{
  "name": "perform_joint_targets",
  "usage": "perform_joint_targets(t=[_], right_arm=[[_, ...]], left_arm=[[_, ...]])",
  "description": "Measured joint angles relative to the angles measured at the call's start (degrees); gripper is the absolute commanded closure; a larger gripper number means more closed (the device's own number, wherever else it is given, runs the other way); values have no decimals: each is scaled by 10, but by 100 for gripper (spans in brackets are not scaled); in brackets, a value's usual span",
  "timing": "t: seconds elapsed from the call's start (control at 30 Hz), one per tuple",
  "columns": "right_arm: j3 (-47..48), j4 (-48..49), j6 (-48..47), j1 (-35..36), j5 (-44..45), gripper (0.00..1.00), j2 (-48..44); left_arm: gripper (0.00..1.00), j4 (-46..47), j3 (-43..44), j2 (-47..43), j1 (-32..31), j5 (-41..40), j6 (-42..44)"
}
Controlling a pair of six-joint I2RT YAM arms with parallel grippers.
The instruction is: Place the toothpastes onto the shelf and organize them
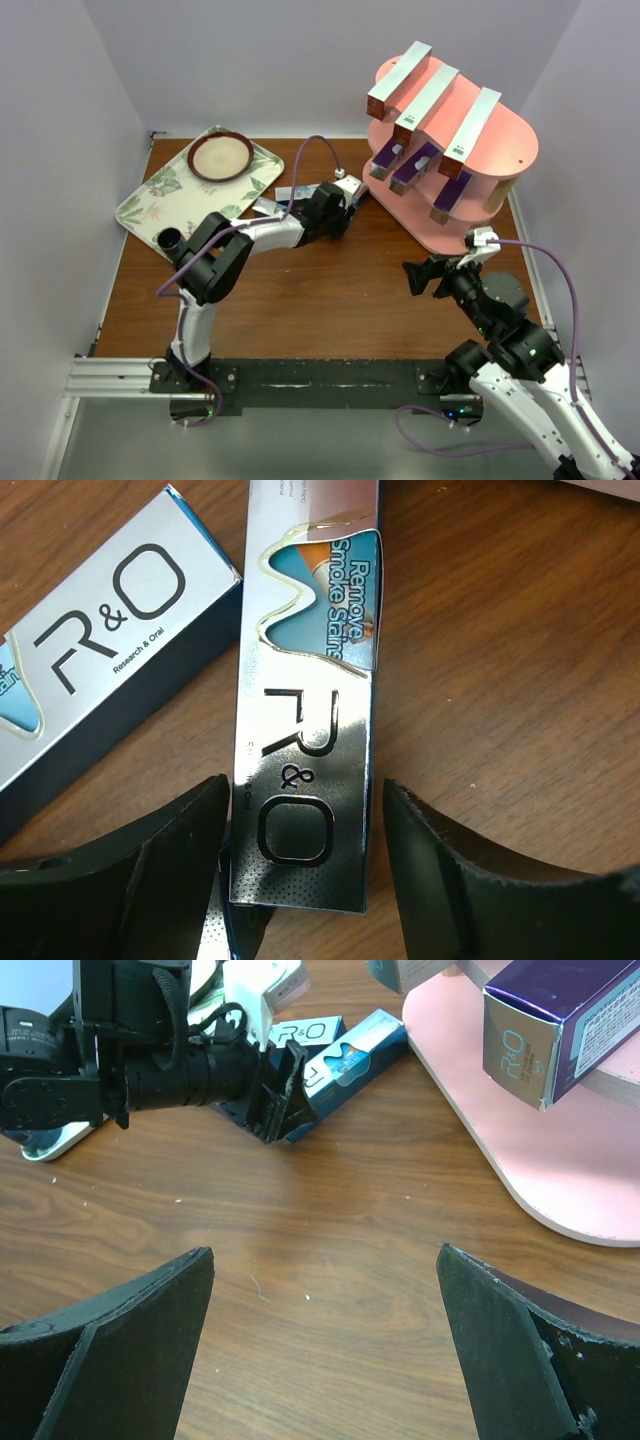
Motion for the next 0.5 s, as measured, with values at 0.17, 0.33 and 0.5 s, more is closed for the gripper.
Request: perform_joint_targets(t=[0.17,0.33,0.5], right_arm=[[-1,0,0,0,0,2,0],[-2,2,0,0,0,2,0],[-3,4,0,0,0,2,0]], left_arm=[[39,23,-16,0,0,-4,0],[38,33,-44,-4,-1,-8,-3],[40,33,-91,-38,-2,-12,-15]])
